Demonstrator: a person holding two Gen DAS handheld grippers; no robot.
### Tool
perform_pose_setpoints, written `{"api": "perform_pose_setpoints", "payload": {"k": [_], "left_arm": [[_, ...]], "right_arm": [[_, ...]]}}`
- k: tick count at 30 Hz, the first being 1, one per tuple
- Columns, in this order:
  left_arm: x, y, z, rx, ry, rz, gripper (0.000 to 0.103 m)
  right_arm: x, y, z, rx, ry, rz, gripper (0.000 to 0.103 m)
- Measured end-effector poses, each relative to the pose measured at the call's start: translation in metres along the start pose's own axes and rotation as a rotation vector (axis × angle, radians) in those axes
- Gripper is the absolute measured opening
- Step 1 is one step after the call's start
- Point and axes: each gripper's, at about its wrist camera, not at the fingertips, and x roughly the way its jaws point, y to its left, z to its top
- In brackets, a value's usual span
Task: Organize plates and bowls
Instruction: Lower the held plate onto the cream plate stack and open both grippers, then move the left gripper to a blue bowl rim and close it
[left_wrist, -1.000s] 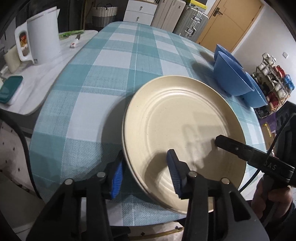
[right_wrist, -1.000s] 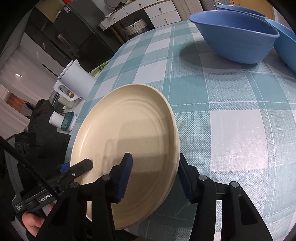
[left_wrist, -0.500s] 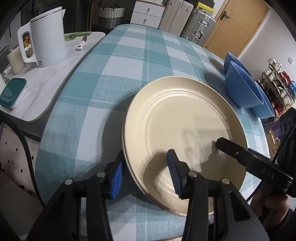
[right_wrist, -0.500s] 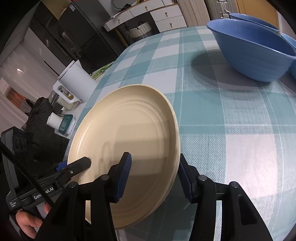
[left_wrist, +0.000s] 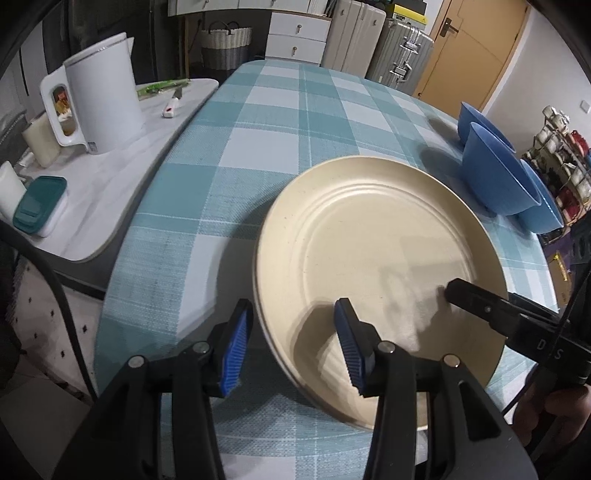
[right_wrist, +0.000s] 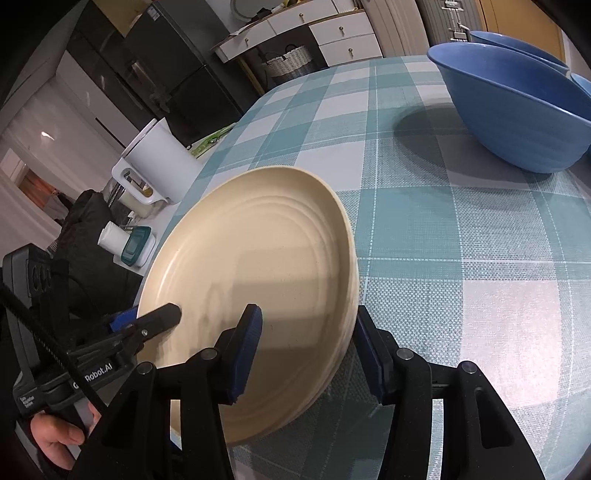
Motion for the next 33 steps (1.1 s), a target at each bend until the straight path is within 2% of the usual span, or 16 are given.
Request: {"api": "perform_pose_setpoints", "payload": {"k": [1,5,8,12,16,17,19,22,24,25,26,27,28,31,33], "left_arm": [[-0.002,0.001,0.0,-0.004,-0.006,0.003,0.052],[-0.016,0.014,-0.001,-0.06,-0.064,0.003,0.06],[-0.028,0.025,-0.002,-0.107,-0.119,-0.015,0.06],[-0.046,0.03,-0.002,-0.125,-0.204,-0.027,0.06],[-0.06,0.018,-0.002,-0.076,-0.28,-0.038,0.067],[-0.062,0.013,-0.001,-0.061,-0.291,-0.046,0.072],[-0.065,0.003,0.001,-0.042,-0.31,-0.057,0.082],[-0.077,-0.011,0.006,-0.051,-0.37,-0.045,0.082],[-0.086,-0.022,0.011,-0.049,-0.407,-0.087,0.088],[-0.089,-0.031,0.017,-0.034,-0.422,-0.109,0.095],[-0.09,-0.039,0.022,-0.023,-0.426,-0.112,0.1],[-0.09,-0.049,0.028,-0.009,-0.424,-0.116,0.1],[-0.087,-0.061,0.035,0.007,-0.409,-0.131,0.1],[-0.07,-0.098,0.062,0.028,-0.321,-0.157,0.1],[-0.056,-0.123,0.078,0.036,-0.268,-0.172,0.1]], "right_arm": [[-0.002,-0.001,0.0,0.002,-0.005,-0.013,0.054],[-0.013,-0.008,-0.001,-0.006,-0.033,-0.03,0.054],[-0.03,-0.012,-0.002,-0.028,-0.084,-0.033,0.054],[-0.051,-0.018,-0.003,-0.059,-0.162,-0.064,0.066],[-0.078,-0.024,-0.004,-0.079,-0.246,-0.075,0.069],[-0.085,-0.026,-0.005,-0.081,-0.267,-0.08,0.07],[-0.1,-0.03,-0.007,-0.088,-0.318,-0.09,0.076],[-0.123,-0.037,-0.011,-0.099,-0.399,-0.125,0.086],[-0.136,-0.043,-0.014,-0.102,-0.445,-0.16,0.09],[-0.142,-0.048,-0.015,-0.103,-0.47,-0.183,0.093],[-0.148,-0.053,-0.016,-0.102,-0.489,-0.208,0.095],[-0.152,-0.058,-0.016,-0.102,-0.502,-0.232,0.101],[-0.157,-0.064,-0.018,-0.103,-0.518,-0.258,0.102],[-0.17,-0.084,-0.02,-0.089,-0.547,-0.315,0.102],[-0.176,-0.098,-0.02,-0.063,-0.543,-0.311,0.102]]}}
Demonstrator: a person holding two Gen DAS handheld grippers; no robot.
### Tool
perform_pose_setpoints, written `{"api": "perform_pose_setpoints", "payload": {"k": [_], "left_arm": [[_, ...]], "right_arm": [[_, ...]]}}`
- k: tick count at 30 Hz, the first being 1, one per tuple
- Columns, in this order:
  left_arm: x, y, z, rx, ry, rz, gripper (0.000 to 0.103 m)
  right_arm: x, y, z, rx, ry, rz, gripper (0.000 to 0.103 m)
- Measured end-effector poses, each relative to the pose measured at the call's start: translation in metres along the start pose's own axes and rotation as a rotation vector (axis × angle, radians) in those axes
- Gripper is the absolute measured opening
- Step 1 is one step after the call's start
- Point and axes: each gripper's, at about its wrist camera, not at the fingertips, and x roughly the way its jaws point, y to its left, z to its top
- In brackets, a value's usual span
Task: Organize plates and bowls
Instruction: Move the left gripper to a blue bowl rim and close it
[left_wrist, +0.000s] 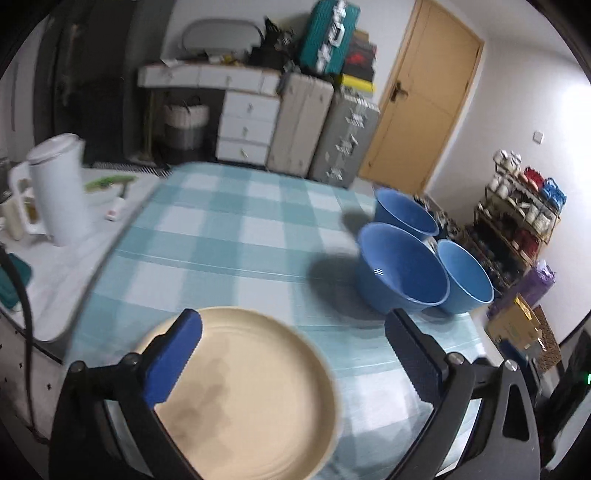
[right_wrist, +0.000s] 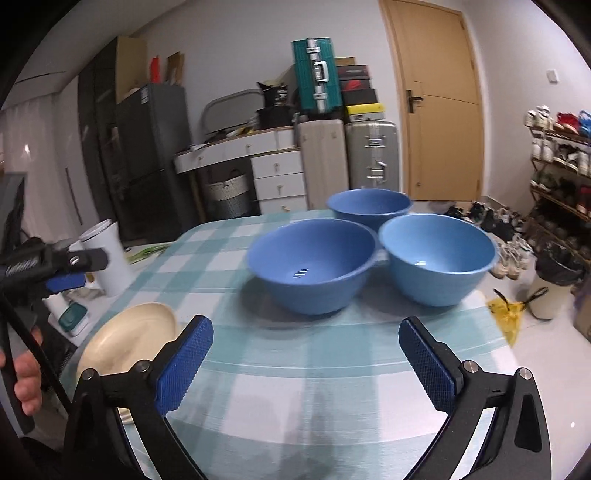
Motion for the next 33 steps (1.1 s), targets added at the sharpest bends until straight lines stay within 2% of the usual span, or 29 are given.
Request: {"api": "perform_pose_setpoints", "payload": {"k": [5,9,13,15,21,22,24,26,27,28,30,32,33], "left_arm": [[0.053,-0.039,0.023,-0.053,0.121,-0.037,0.1],[0.094,-0.068,0.038,-0.054,0.177,-0.02,0.1],[0.13,-0.087,0.044,-0.041,0.256,0.019,0.099],[0.142,-0.092,0.048,-0.045,0.26,0.047,0.099],[0.169,-0.103,0.049,-0.023,0.304,0.064,0.097],[0.172,-0.106,0.048,-0.017,0.309,0.066,0.095],[0.177,-0.108,0.046,-0.019,0.323,0.06,0.083],[0.182,-0.107,0.044,-0.031,0.347,0.052,0.061],[0.184,-0.106,0.044,-0.038,0.357,0.05,0.055],[0.185,-0.105,0.043,-0.048,0.368,0.044,0.044],[0.186,-0.105,0.041,-0.048,0.377,0.055,0.039],[0.186,-0.105,0.04,-0.038,0.385,0.067,0.024],[0.186,-0.104,0.04,-0.037,0.392,0.074,0.024]], "right_arm": [[-0.007,-0.035,0.0,0.073,0.025,-0.006,0.102],[-0.013,-0.055,0.001,0.105,0.018,-0.007,0.102],[-0.016,-0.069,0.002,0.175,0.019,0.03,0.102],[-0.016,-0.071,0.002,0.199,0.031,0.045,0.102],[-0.021,-0.078,0.001,0.225,0.028,0.065,0.102],[-0.021,-0.079,0.001,0.23,0.03,0.07,0.102],[-0.021,-0.079,0.0,0.247,0.033,0.077,0.102],[-0.021,-0.079,0.001,0.251,0.034,0.086,0.102],[-0.021,-0.077,0.0,0.247,0.035,0.086,0.102],[-0.021,-0.076,0.001,0.244,0.036,0.085,0.102],[-0.02,-0.074,0.001,0.238,0.037,0.084,0.102],[-0.02,-0.073,0.001,0.24,0.039,0.084,0.102],[-0.019,-0.073,0.001,0.242,0.047,0.085,0.102]]}}
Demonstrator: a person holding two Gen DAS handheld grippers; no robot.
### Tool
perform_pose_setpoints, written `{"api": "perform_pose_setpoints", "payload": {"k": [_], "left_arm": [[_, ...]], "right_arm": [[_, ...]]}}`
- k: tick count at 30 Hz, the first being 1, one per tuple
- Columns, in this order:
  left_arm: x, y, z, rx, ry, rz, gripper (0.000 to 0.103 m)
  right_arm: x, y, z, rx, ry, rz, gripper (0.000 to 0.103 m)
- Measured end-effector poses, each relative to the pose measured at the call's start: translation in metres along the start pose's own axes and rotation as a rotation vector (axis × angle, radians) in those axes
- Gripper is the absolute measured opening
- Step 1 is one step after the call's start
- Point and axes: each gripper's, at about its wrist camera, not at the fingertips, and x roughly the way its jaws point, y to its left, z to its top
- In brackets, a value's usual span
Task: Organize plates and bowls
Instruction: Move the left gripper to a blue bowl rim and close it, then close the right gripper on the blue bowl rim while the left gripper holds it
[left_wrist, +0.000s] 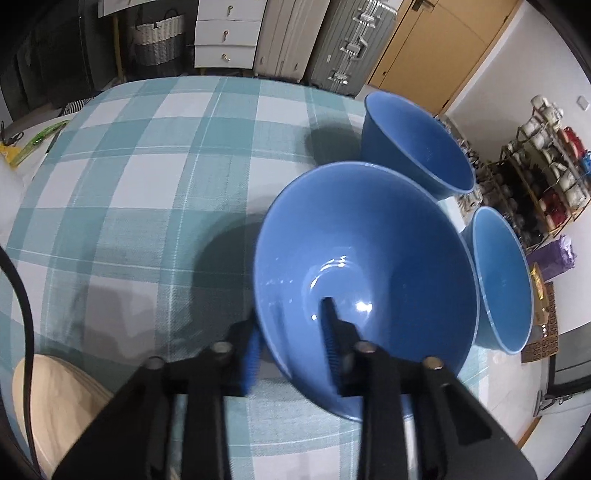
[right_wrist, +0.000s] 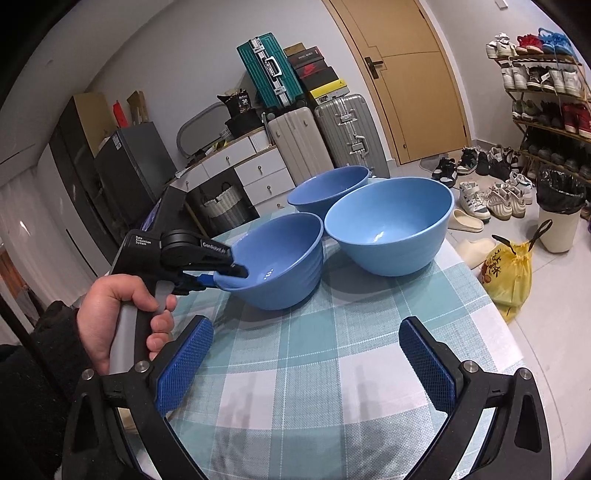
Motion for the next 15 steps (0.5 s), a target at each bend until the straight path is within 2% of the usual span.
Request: {"api": "perform_pose_setpoints", "payload": {"k": [2,7,15], "left_arm": [[0.0006,0.0026,0.0,-0.005,0.016,0.001,0.013],[0.0007,0.0009,-0.001,0.035,0.037,0.04,0.01],[-0.0019,-0.0013,-0.0023,0.053,0.052,0.061,0.009]], "right_arm": [[0.0017,-0.0001,-0.0007,0.003,0.014,-0.001,0.102],[0.0007,0.0014,-0.0017,-0.002,0.006,-0.009,0.102],[0.0053,-0.0024,-0.0013,0.018,0.03,-0.021,0.102]]}}
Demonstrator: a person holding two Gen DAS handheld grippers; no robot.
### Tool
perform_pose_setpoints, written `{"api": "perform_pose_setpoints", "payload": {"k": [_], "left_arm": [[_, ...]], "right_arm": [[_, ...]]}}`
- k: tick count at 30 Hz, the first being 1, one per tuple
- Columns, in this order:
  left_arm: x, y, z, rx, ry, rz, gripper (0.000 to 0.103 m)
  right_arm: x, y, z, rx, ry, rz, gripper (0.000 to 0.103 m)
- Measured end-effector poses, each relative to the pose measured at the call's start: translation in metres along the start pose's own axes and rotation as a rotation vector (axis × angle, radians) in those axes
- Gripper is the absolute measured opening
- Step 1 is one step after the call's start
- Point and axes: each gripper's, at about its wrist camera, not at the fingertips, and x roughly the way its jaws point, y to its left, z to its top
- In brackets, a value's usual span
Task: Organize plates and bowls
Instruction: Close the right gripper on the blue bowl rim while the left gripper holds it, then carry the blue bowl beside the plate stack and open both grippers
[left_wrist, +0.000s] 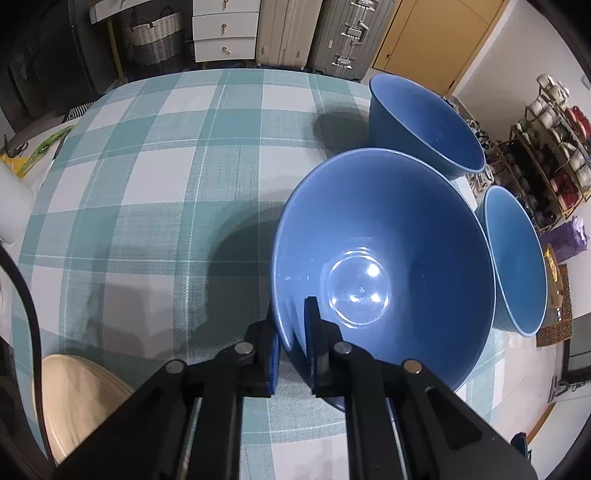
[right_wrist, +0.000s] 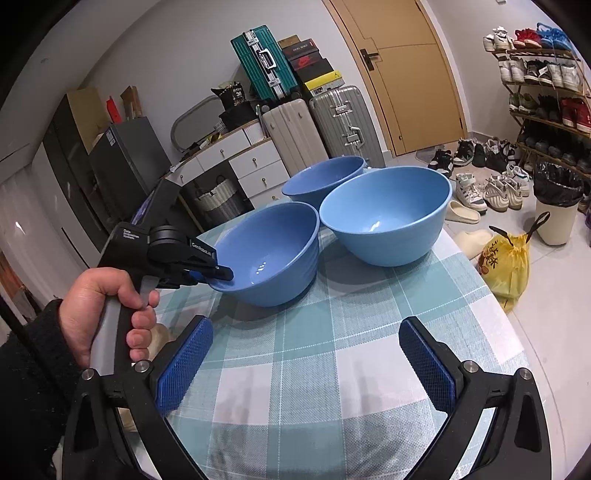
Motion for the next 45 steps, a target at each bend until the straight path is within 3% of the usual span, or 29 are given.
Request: {"api": "perform_pose_setpoints", "payload": {"k": [9,21,23,25,27,31,33,35,43,45], "left_arm": [[-0.005,0.007,-0.011,0.02,0.051,-0.016,0.008],[-0.022,0.007,-0.057,0.115,0.117,-0.043,0.008],[-0.027,0.005,-0.067,0.14,0.126,-0.049,0.008],[-0.032,0.003,-0.076,0.158,0.131,-0.052,0.008],[-0.035,0.001,-0.085,0.174,0.142,-0.063,0.008],[-0.042,-0.002,-0.103,0.197,0.162,-0.097,0.008],[-0.046,-0.003,-0.11,0.2,0.166,-0.114,0.008],[-0.047,-0.003,-0.113,0.204,0.17,-0.119,0.008],[-0.048,-0.002,-0.12,0.205,0.165,-0.12,0.008],[-0.048,-0.002,-0.12,0.2,0.162,-0.119,0.008]], "right_arm": [[0.005,-0.007,0.002,0.034,0.021,-0.01,0.102],[0.025,-0.017,0.004,0.15,0.086,0.045,0.101],[0.03,-0.021,0.003,0.188,0.107,0.049,0.095],[0.037,-0.025,0.002,0.23,0.145,0.052,0.081],[0.044,-0.029,0.0,0.251,0.176,0.028,0.079],[0.056,-0.032,-0.006,0.273,0.236,0.024,0.054],[0.059,-0.032,-0.01,0.278,0.255,0.029,0.048],[0.06,-0.032,-0.012,0.281,0.262,0.011,0.035],[0.055,-0.023,-0.015,0.218,0.247,0.021,0.011],[0.054,-0.022,-0.016,0.21,0.245,0.015,0.01]]}}
